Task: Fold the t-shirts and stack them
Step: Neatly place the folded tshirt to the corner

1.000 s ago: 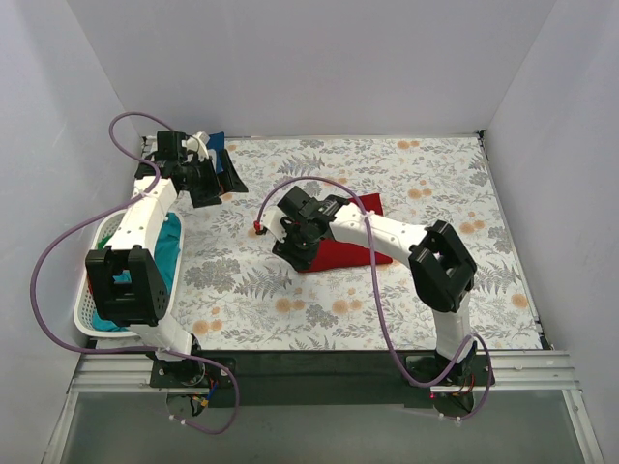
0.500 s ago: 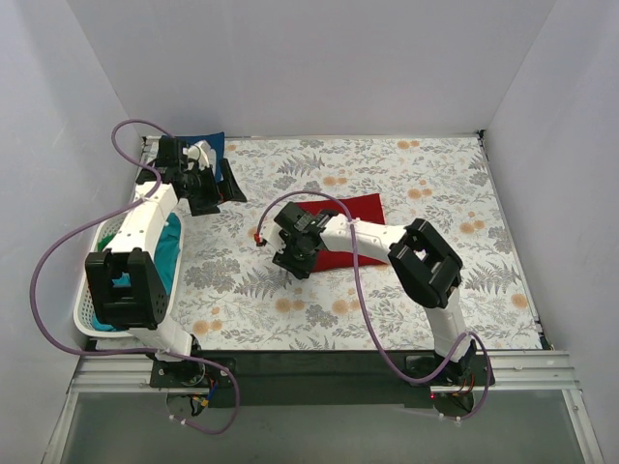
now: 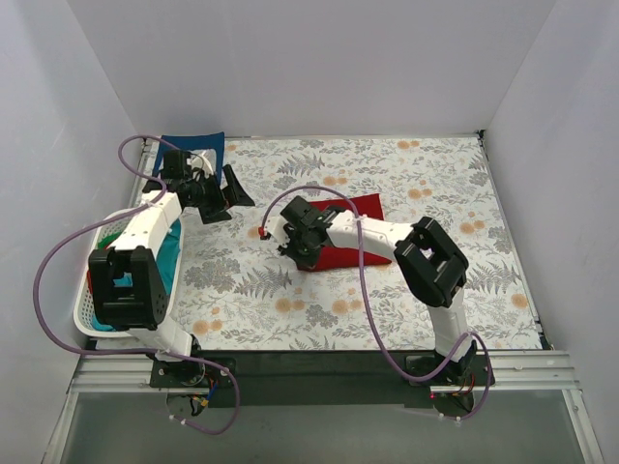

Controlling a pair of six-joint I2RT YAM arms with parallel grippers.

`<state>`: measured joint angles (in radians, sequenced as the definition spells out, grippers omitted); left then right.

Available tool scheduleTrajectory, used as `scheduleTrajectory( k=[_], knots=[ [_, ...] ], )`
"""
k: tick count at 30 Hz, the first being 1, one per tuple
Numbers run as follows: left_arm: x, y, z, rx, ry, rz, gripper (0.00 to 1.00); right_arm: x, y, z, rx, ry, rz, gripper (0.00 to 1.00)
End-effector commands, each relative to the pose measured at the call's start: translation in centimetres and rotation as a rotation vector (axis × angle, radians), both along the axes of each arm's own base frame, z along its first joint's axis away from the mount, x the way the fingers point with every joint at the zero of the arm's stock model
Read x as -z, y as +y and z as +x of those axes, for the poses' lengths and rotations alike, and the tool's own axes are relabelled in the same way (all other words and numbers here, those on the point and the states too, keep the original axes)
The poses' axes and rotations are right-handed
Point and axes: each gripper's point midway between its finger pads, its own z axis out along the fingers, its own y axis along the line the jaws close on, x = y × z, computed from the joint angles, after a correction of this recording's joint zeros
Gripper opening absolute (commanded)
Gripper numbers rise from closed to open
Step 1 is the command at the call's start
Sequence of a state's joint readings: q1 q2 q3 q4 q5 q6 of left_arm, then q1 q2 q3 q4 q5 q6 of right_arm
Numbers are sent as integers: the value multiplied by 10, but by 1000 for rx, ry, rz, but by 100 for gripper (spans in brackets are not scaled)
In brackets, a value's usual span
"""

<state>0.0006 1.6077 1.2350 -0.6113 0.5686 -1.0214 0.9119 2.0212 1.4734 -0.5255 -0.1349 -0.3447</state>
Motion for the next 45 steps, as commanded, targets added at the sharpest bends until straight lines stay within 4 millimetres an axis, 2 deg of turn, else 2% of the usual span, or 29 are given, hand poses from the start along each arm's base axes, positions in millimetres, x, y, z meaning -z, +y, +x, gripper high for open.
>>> scheduleTrajectory(
  k=[1, 4, 8, 11, 14, 15, 17, 18, 23, 31, 33, 36, 42, 45],
  knots=[
    [-12, -16, 11, -17, -15, -120, 95, -52, 3, 10, -1, 10, 161, 1],
    [-4, -23, 13, -66, 65, -204, 94, -74, 0, 20, 18, -3, 232, 1],
    [4, -35, 23, -118, 129, -263, 93, -84, -3, 27, 31, -33, 274, 1],
    [19, -45, 30, -162, 194, -311, 93, -87, -7, 30, 41, -39, 288, 1],
    [29, -61, 38, -199, 265, -384, 93, -90, -9, 34, 59, -42, 300, 1],
    [39, -70, 38, -198, 300, -387, 93, -93, -7, 36, 63, -45, 308, 1],
    [45, -79, 41, -220, 329, -384, 93, -95, -4, 38, 70, -45, 318, 1],
    [50, -89, 37, -225, 361, -384, 93, -96, -3, 40, 75, -47, 322, 1],
    [76, -107, 21, -280, 447, -329, 94, -100, 5, 51, 121, -63, 335, 1],
    [113, -127, 6, -352, 551, -275, 95, -106, 17, 56, 150, -46, 372, 1],
    [122, -131, 5, -363, 558, -259, 93, -111, 21, 59, 156, -54, 386, 1],
    [128, -130, 14, -381, 522, -248, 86, -113, 24, 60, 161, -52, 394, 1],
    [135, -135, 25, -393, 523, -273, 74, -118, 28, 55, 157, -49, 412, 1],
    [138, -137, 30, -395, 517, -280, 71, -120, 31, 53, 153, -52, 418, 1]
  ],
)
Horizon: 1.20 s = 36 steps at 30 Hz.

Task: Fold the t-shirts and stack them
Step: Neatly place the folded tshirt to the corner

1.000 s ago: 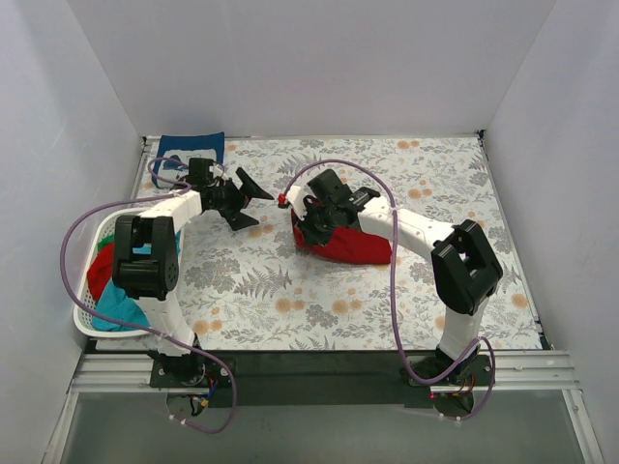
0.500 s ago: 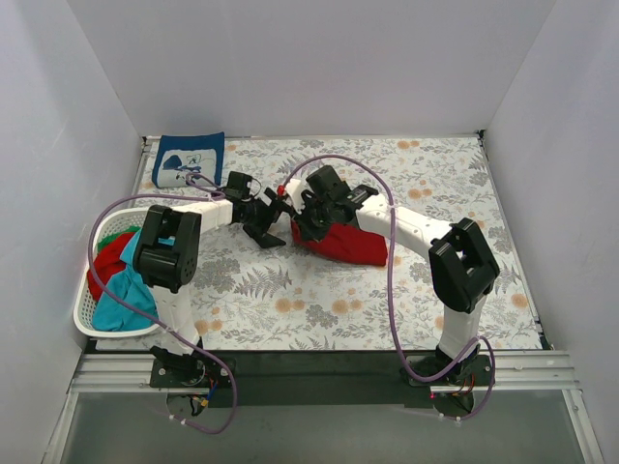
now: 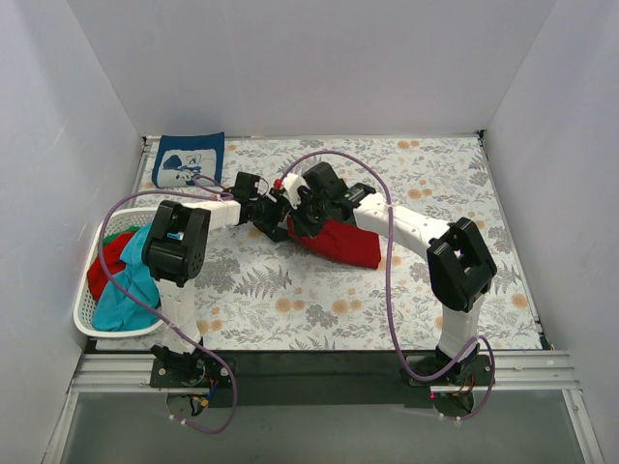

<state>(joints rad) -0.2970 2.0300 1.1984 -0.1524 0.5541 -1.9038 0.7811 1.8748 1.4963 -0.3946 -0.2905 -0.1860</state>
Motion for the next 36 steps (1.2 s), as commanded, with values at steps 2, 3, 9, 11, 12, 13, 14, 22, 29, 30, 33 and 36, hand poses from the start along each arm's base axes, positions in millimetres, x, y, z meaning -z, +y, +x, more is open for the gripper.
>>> scheduleTrajectory(
  k=[2, 3, 9, 11, 12, 13, 14, 22, 29, 30, 33, 36],
  knots=[
    [28, 8, 10, -47, 9, 77, 67, -29, 21, 3, -17, -48, 85, 1],
    [28, 7, 11, -46, 5, 77, 65, -31, 21, 2, -19, -51, 88, 1],
    [28, 3, 17, -41, -17, 78, 48, -29, 24, 3, -20, -42, 93, 1],
    [28, 0, 16, -40, -17, 74, 42, -28, 26, 1, -27, -34, 96, 1],
    [28, 0, 17, -41, -21, 73, 39, -28, 27, 3, -28, -35, 100, 1],
    [29, -1, 16, -38, -22, 73, 35, -28, 28, 2, -37, -30, 103, 1],
    [29, 0, 17, -34, -30, 79, 29, -30, 30, 1, -42, -29, 110, 1],
    [9, 22, 42, 77, -209, 306, 0, -38, 20, 0, -65, -49, 122, 41],
    [-1, 45, 56, 242, -319, 487, 0, -43, -13, 6, -36, -97, 98, 98],
    [-12, 46, 67, 258, -364, 513, 0, -50, -20, 10, -22, -115, 103, 98],
    [-27, 60, 85, 312, -427, 595, 0, -52, -39, 14, 1, -140, 93, 98],
    [-34, 76, 97, 373, -465, 652, 0, -49, -59, 17, 28, -160, 65, 98]
  ],
)
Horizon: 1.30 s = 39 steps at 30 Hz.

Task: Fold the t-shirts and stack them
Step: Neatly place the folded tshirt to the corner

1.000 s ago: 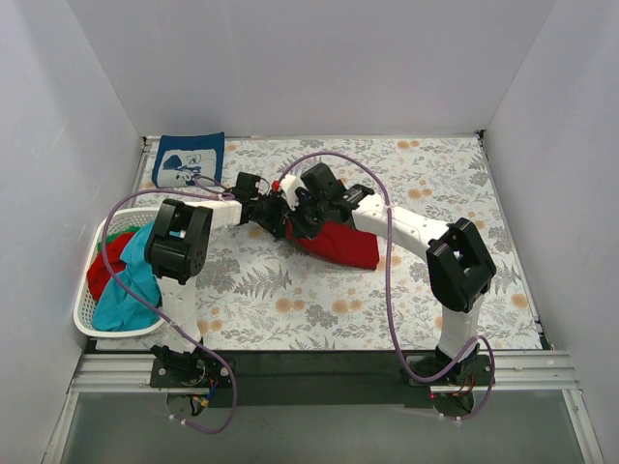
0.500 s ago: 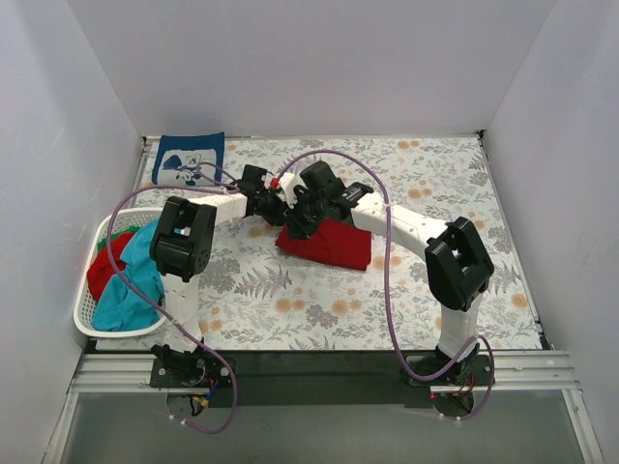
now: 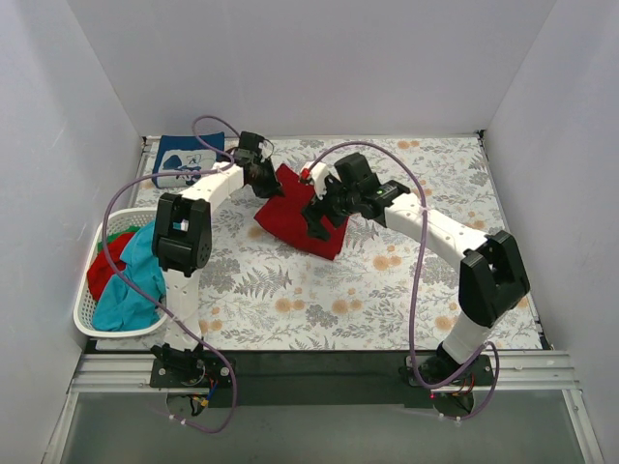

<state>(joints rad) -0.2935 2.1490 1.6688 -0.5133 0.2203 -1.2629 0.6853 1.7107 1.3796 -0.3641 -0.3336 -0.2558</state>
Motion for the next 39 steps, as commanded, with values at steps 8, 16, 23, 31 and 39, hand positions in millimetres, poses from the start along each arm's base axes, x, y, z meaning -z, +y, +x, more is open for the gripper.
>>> scheduleTrajectory(
  k=[8, 16, 23, 31, 39],
  knots=[
    [-70, 74, 76, 164, -247, 258, 0, -5, -50, 12, 69, -74, -59, 98],
    [-112, 128, 124, 167, -418, 354, 0, -1, -59, 14, 91, -68, -84, 98],
    [-140, 163, 153, 164, -591, 420, 0, 0, -55, 19, 97, -55, -88, 98],
    [-175, 183, 172, 158, -743, 497, 0, 4, -55, 24, 100, -55, -103, 98],
    [-202, 183, 169, 167, -795, 516, 0, 6, -56, 26, 106, -59, -113, 98]
  ],
)
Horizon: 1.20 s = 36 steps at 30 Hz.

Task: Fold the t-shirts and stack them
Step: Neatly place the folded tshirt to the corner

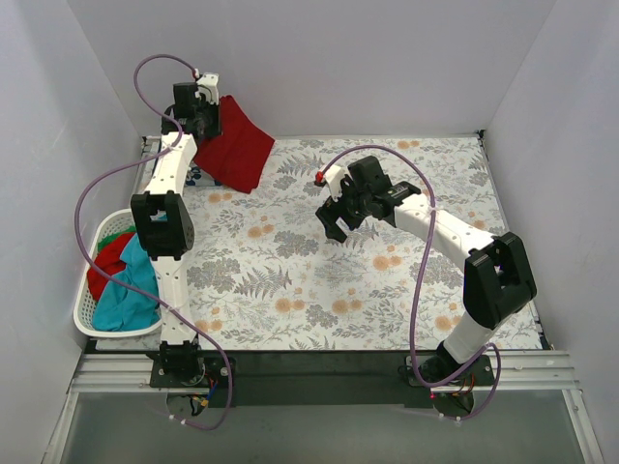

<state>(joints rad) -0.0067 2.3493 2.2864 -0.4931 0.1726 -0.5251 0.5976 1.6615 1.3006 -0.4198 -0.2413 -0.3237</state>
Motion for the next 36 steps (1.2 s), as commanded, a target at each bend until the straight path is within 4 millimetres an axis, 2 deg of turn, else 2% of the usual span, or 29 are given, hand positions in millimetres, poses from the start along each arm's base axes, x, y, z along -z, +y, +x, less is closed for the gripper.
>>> scheduleTrajectory(
  k=[1, 9, 10, 12, 18, 26, 36],
  knots=[
    [-75, 2, 0, 16, -159, 19, 0, -16, 3, 9, -5, -41, 10, 98],
    [-110, 5, -14, 13, -216, 43, 0, -17, 4, 10, -8, -43, 9, 98],
    [-114, 24, -15, -14, -225, 50, 0, -15, 4, 10, -8, -42, 8, 98],
    [-118, 26, -17, -13, -236, 55, 0, -15, 4, 10, -9, -39, 7, 98],
    [-127, 22, -22, 13, -245, 53, 0, -15, 5, 11, -7, -41, 6, 98],
    [-128, 16, -32, 23, -216, 11, 0, -15, 5, 13, -7, -43, 2, 98],
    [-147, 8, -49, 32, -204, -57, 0, -13, 6, 13, -12, -37, -3, 98]
  ],
)
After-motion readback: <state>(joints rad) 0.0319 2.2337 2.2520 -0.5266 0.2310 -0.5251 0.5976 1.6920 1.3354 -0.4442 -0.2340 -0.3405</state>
